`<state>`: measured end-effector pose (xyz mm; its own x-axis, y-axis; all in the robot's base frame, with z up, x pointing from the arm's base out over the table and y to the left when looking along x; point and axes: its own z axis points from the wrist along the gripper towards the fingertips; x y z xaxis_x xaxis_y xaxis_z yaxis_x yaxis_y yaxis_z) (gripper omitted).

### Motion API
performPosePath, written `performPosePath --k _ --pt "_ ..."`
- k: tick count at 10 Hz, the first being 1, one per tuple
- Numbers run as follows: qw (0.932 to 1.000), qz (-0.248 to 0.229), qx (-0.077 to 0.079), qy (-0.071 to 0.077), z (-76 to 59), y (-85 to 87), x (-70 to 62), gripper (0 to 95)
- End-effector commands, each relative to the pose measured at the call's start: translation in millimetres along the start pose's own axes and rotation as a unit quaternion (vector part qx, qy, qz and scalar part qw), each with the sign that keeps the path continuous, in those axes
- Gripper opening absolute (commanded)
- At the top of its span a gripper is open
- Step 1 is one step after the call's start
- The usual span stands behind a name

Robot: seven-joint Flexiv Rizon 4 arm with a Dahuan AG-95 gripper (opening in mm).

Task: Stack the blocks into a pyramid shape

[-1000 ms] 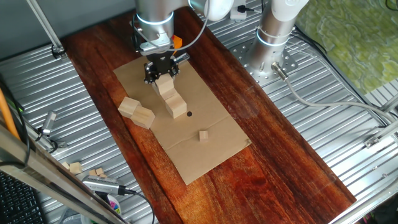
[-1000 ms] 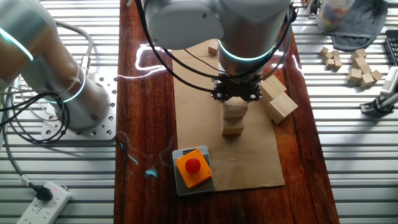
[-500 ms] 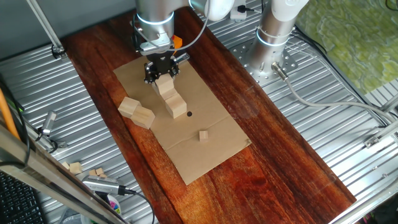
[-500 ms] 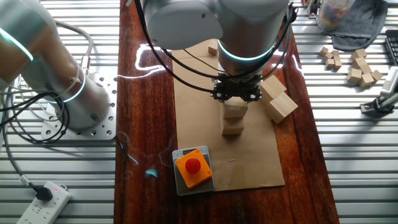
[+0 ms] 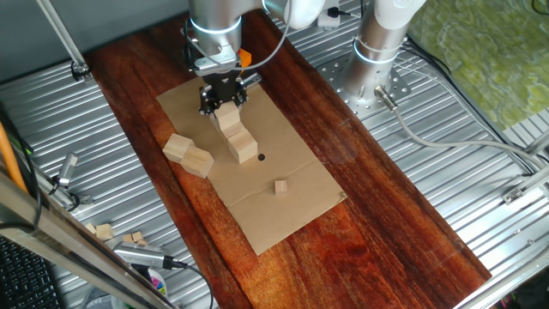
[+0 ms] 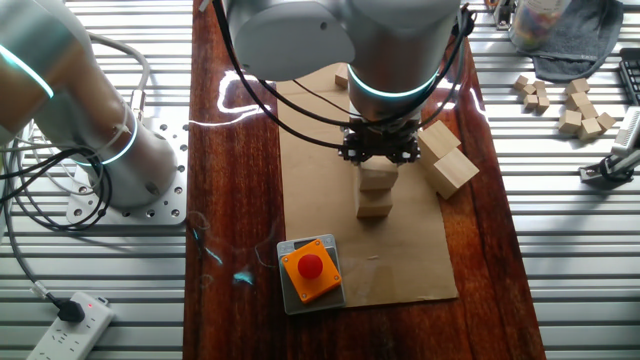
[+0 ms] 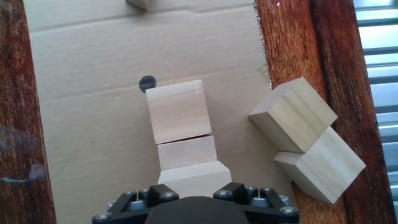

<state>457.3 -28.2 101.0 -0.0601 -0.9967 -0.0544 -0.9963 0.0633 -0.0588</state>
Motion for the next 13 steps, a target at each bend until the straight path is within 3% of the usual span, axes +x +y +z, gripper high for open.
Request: performPosePath --k 1,3,4,11,12,13 --pt "1.0000 -0.003 0.001 0.001 2.4 -0.1 0.7 57.0" --pt "1.0000 -0.004 0.001 0.001 2.7 -0.3 0.8 57.0" --pt "1.0000 -0.006 0.001 0.002 2.9 -0.3 1.0 76.0" --pt "0.9999 -0.013 -0.002 0.003 5.7 -0.8 2.5 76.0" --pt "0.9999 -0.013 -0.003 0.004 4.6 -0.3 2.0 95.0" --pt "0.9999 -0.012 -0.003 0.005 3.2 0.4 1.3 95.0"
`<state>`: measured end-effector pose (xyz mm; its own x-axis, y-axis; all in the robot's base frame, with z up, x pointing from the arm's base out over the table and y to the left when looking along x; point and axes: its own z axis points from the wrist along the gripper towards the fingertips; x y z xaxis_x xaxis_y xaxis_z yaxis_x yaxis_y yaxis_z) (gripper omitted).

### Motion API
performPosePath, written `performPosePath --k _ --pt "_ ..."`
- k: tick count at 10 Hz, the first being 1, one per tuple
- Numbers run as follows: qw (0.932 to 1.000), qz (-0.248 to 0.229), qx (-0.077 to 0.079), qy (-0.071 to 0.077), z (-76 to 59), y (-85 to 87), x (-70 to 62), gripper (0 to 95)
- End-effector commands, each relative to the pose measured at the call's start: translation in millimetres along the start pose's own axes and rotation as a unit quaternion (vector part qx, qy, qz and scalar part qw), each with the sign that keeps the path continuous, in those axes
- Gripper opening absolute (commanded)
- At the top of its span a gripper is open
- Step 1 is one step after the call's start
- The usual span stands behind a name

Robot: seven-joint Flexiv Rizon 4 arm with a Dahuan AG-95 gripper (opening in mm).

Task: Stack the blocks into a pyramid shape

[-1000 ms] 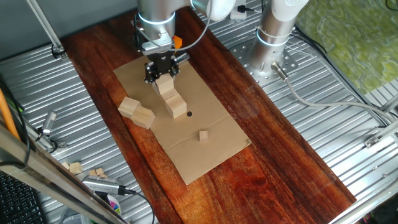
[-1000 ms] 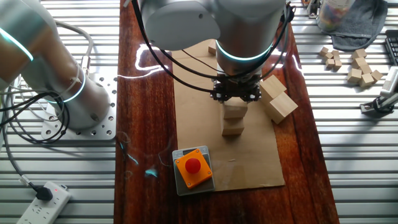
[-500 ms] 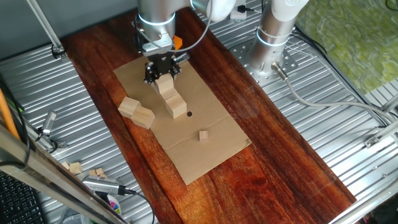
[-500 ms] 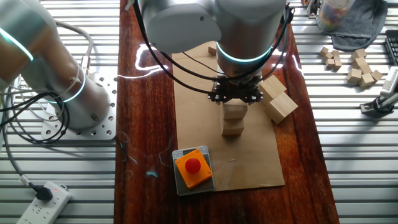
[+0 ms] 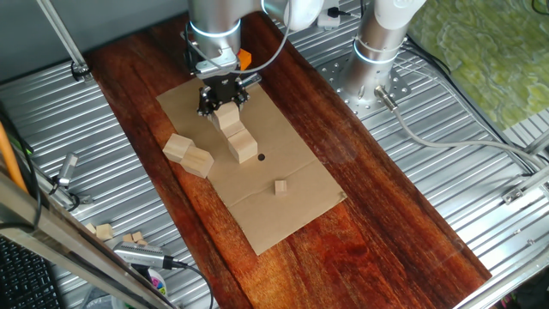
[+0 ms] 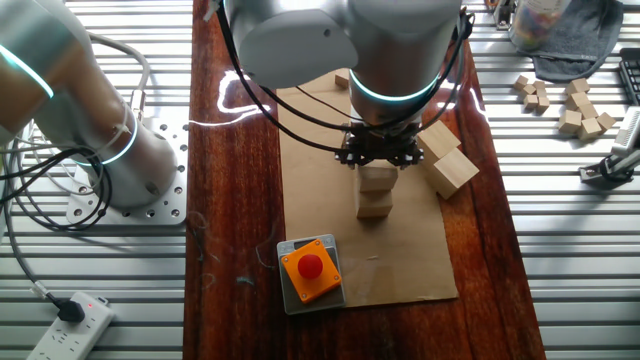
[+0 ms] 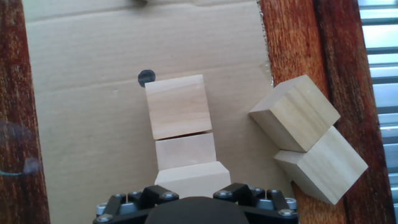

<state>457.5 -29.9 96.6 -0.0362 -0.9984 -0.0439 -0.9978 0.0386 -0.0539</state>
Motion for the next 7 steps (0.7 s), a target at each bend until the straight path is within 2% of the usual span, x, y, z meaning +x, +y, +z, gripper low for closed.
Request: performPosePath --k 1,3,7 --pt "1.0000 0.002 -0.001 0.001 -3.8 1.6 -1.9 95.0" --pt "1.0000 0.004 -0.004 0.002 -8.6 4.2 -4.2 95.0" --pt "1.0000 0.004 -0.004 0.002 -8.6 4.2 -4.2 95.0"
